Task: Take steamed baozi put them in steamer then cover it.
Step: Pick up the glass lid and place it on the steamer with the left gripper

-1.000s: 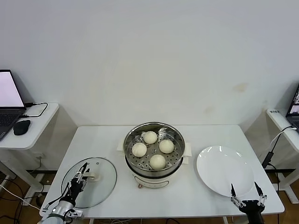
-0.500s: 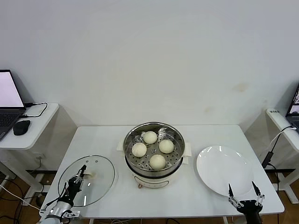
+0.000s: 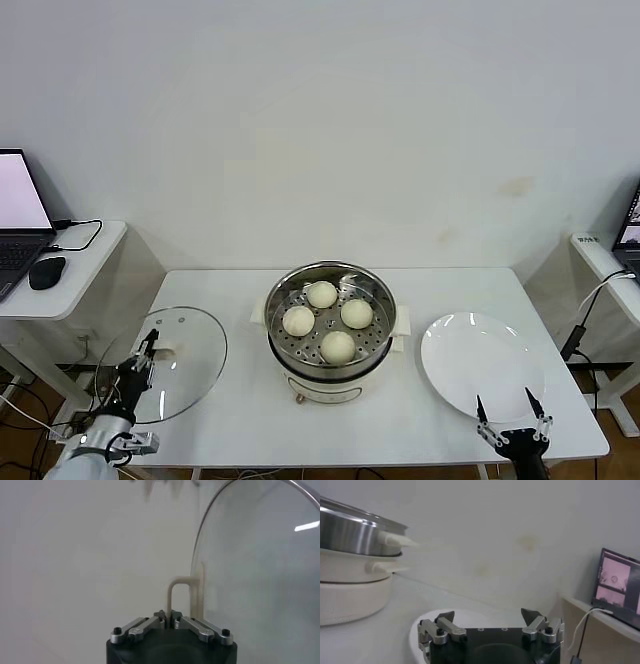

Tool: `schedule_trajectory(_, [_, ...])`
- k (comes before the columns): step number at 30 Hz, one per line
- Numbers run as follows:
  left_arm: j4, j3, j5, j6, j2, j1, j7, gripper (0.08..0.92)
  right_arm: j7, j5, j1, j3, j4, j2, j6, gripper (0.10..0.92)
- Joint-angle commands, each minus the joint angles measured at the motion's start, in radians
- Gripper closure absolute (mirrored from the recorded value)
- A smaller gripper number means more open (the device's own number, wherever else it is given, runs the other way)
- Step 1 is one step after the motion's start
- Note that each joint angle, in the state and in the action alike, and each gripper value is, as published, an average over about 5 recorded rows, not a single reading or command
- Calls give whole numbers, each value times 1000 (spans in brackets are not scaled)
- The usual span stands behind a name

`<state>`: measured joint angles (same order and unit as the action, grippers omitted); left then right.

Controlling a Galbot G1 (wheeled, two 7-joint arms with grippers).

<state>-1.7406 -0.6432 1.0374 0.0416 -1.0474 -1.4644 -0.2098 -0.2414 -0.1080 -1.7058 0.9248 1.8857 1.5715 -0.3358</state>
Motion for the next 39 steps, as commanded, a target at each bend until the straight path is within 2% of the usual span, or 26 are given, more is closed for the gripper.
schedule_trajectory(1, [-317, 19, -127, -201, 104, -6, 181, 867, 13, -6, 4, -21, -7, -1, -10, 202])
schedule_trajectory(4, [-358, 80, -165, -236, 147, 40, 219, 867, 24, -10, 9, -28, -13, 0, -14, 203])
schedule_trajectory(8, [-342, 212, -186, -269, 184, 167, 240, 867, 40, -32, 19, -43, -21, 4, -15, 203])
schedule_trajectory(14, [-314, 428, -139, -346, 162, 347, 280, 867, 65, -89, 37, -61, -34, 6, -12, 203])
schedule_trajectory(18, [-286, 552, -97, -420, 112, 444, 340, 867, 88, -146, 54, -64, -48, 7, -8, 203])
schedule_trajectory(24, [-248, 698, 53, -499, -19, 551, 408, 867, 119, -184, 69, -77, -72, 8, -1, 203])
schedule_trajectory(31, [-178, 765, 223, -546, -162, 616, 478, 867, 134, -214, 84, -86, -97, 8, 1, 202])
schedule_trajectory(39, [-142, 788, 260, -586, -228, 616, 522, 867, 139, -227, 86, -86, -115, 8, 3, 203])
